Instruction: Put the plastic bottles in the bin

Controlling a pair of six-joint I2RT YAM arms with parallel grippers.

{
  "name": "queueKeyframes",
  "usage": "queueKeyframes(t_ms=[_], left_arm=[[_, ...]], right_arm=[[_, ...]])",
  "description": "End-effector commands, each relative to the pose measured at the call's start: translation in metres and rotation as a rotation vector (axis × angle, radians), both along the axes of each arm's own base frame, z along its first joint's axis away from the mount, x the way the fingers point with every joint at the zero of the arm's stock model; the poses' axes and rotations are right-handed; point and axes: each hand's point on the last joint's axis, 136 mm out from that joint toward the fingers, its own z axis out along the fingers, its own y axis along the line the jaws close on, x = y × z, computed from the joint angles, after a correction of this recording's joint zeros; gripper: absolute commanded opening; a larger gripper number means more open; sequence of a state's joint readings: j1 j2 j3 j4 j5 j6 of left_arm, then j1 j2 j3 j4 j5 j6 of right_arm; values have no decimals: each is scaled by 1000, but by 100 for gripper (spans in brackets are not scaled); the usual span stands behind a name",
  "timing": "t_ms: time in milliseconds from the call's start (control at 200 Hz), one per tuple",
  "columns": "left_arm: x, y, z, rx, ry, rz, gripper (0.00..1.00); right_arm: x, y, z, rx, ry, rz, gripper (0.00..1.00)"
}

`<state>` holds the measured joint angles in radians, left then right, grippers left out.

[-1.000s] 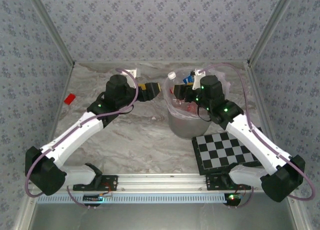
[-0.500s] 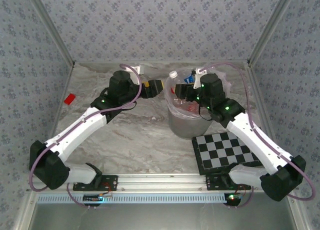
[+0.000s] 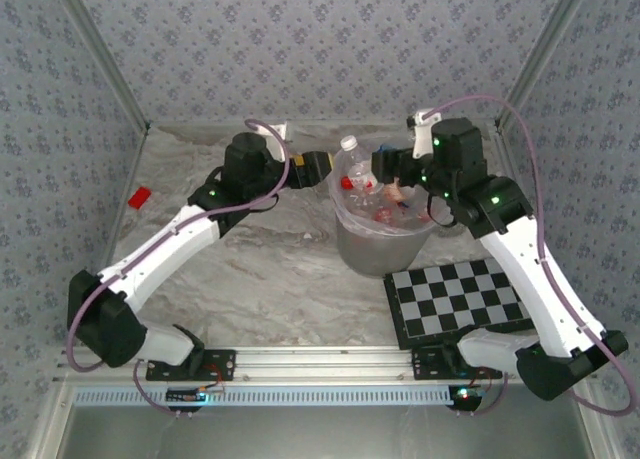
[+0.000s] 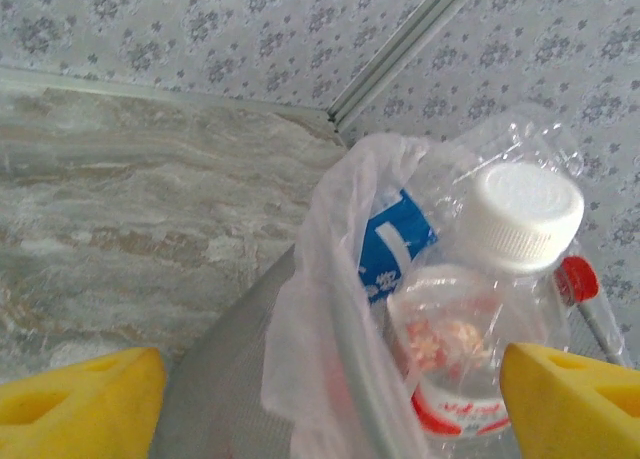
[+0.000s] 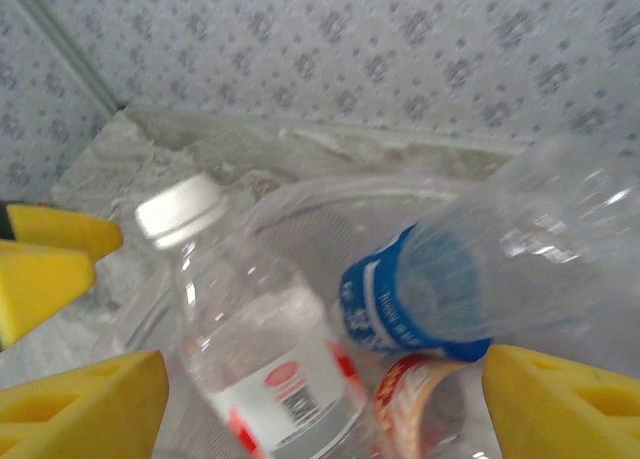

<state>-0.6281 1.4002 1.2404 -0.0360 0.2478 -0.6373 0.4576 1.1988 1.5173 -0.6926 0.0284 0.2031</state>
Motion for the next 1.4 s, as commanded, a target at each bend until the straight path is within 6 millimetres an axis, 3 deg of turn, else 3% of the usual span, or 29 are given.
queueKeyframes(t_ms=[0, 170, 280, 355, 475, 685, 790, 855, 935, 1025, 1099, 1179, 1244, 1334, 1394], left_arm=[[11, -10, 22, -36, -52, -21, 87], [30, -25, 10, -3, -23, -20, 87], [34, -34, -1, 35, -7, -28, 87], [35, -41, -11, 69, 7, -40, 87], [31, -52, -28, 104, 29, -64, 87], [24, -61, -59, 131, 77, -82, 87], [24, -56, -62, 122, 73, -64, 87], [24, -50, -54, 118, 56, -49, 87], [27, -39, -39, 121, 27, -25, 87], [28, -20, -18, 147, -22, 23, 87], [30, -1, 2, 163, -69, 70, 87], [30, 14, 26, 175, -126, 110, 87], [28, 16, 50, 162, -179, 110, 88], [26, 3, 75, 127, -230, 68, 89], [27, -12, 81, 131, -245, 31, 90]], right_arm=[[21, -23, 18, -59, -70, -70, 81], [71, -56, 18, -78, -85, -189, 73], [96, -58, 3, -81, -38, -186, 69], [102, -58, -11, -96, -6, -181, 65], [93, -60, -33, -103, 37, -181, 58], [49, -63, -75, -81, 122, -178, 54], [37, -62, -80, -54, 114, -176, 54], [35, -63, -73, -55, 105, -177, 56], [33, -66, -53, -61, 85, -179, 65], [28, -71, -27, -48, 53, -192, 73], [20, -78, -16, -42, 53, -216, 77], [9, -87, -20, -40, 84, -244, 79], [0, -94, -30, -27, 111, -263, 81], [-9, -101, -52, -1, 161, -285, 81], [-15, -103, -62, 24, 183, -294, 81]])
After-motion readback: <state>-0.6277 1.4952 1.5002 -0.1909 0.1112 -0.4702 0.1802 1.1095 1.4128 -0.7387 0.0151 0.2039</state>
